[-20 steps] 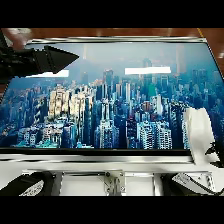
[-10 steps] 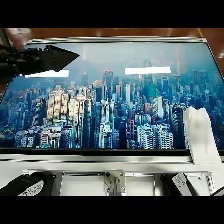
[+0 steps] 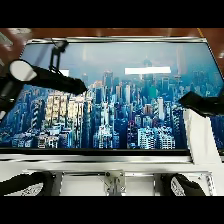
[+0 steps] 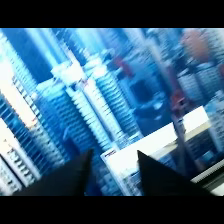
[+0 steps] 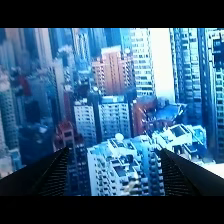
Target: Fold the shirts.
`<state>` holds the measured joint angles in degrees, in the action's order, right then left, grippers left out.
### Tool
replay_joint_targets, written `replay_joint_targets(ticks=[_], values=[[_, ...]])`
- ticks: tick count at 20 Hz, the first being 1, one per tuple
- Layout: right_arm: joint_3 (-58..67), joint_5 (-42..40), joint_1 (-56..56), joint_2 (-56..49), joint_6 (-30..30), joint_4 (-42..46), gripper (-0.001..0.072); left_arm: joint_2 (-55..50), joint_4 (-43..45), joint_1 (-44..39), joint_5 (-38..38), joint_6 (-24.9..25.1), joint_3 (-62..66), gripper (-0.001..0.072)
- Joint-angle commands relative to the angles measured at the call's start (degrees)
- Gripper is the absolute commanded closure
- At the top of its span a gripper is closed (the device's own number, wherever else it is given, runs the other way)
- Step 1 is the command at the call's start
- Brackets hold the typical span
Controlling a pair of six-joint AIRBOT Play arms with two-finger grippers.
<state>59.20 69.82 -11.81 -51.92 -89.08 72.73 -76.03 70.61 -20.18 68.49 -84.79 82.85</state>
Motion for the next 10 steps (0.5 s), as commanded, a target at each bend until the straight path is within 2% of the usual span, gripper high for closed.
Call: replay_joint_targets(ticks=[1,5,10], values=[[0.24,-0.17,14.71,-2.14,-8.57,14.88,0.0016,-3.93,16.35,-3.28,8.35,-8.31,0.04,-0.0003],[0.24,0.00,17.46,-4.35,-10.36,13.40,0.0019,-4.00,16.44,-3.41,3.23,-7.15,0.02,-0.0002],[0.24,-0.85,17.46,-4.33,-10.32,12.68,0.0019,-4.02,16.44,-3.41,2.62,-5.92,0.02,-0.0003]])
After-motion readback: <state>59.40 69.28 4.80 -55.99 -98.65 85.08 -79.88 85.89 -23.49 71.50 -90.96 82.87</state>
